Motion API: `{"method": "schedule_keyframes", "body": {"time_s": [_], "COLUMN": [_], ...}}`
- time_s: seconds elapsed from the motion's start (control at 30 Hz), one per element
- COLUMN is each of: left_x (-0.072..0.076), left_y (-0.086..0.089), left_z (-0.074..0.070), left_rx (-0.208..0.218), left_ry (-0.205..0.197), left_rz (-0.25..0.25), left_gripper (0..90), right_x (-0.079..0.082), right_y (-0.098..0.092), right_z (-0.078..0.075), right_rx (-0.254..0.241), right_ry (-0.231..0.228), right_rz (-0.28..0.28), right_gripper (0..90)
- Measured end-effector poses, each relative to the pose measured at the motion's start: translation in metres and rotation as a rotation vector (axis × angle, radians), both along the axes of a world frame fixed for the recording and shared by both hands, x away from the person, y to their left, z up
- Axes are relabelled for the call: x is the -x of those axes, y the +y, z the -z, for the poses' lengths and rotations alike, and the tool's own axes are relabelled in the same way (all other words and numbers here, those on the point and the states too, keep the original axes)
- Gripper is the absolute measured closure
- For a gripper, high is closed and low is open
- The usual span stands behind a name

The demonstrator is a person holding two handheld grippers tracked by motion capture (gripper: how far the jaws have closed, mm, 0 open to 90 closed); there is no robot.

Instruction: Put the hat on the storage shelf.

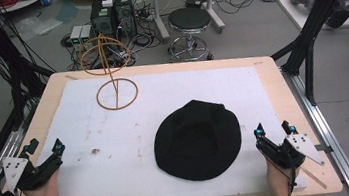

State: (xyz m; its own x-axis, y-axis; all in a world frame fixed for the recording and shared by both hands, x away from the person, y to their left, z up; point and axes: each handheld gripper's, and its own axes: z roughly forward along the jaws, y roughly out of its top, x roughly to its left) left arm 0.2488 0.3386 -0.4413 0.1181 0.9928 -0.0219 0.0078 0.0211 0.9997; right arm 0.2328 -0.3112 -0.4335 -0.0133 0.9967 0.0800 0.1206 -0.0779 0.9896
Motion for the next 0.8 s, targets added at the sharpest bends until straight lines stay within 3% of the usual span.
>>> {"method": "schedule_keyframes", "body": {"time_s": [0.8], "left_x": [-0.0015], "left_y": [-0.0002], "left_z": [0.0007], "left_rx": [-0.002], "left_ry": [0.007], "left_rz": [0.008], "left_gripper": [25.3], "right_x": [0.0001], "right_y": [-0.0024], "right_z": [0.0013], "right_rx": [-0.021], "right_ry": [0.011], "right_rz": [0.008], "right_gripper": [18.0]}}
